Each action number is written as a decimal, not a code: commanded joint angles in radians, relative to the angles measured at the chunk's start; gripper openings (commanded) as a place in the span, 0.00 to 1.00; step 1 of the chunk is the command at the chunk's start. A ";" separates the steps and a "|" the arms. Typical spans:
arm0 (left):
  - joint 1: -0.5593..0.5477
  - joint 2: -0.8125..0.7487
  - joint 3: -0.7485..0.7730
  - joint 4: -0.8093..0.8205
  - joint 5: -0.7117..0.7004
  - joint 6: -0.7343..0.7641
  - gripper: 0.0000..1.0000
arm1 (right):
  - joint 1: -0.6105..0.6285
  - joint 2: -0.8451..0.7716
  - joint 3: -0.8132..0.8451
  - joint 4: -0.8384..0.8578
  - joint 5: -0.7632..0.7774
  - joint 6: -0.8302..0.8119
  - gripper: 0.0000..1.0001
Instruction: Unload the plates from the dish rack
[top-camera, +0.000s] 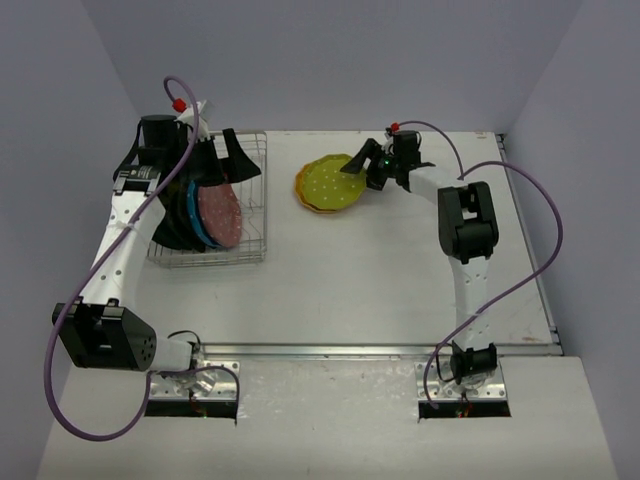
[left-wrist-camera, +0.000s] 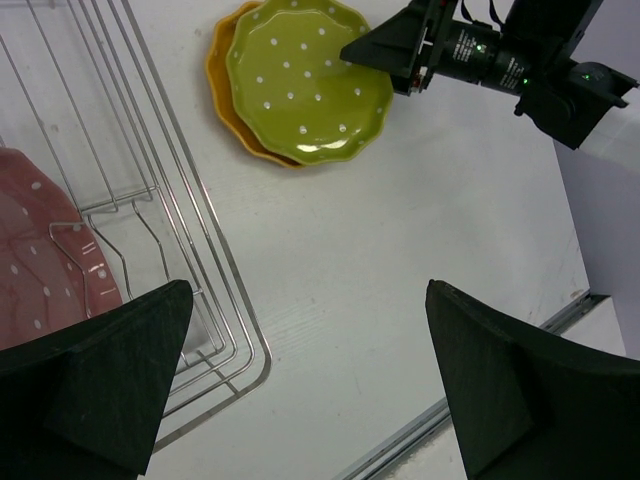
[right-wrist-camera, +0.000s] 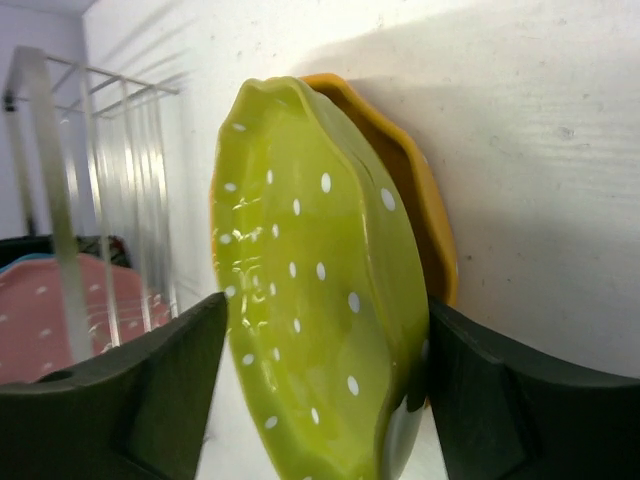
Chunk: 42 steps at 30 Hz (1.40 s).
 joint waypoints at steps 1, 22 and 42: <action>0.000 -0.049 -0.017 0.043 -0.024 0.026 1.00 | 0.063 -0.092 0.092 -0.166 0.253 -0.239 0.82; 0.000 -0.088 -0.038 0.046 -0.185 0.078 1.00 | 0.186 -0.102 0.223 -0.331 0.761 -0.463 0.99; -0.089 -0.036 -0.065 -0.115 -0.782 0.283 0.61 | 0.186 -0.607 -0.241 -0.316 0.641 -0.613 0.99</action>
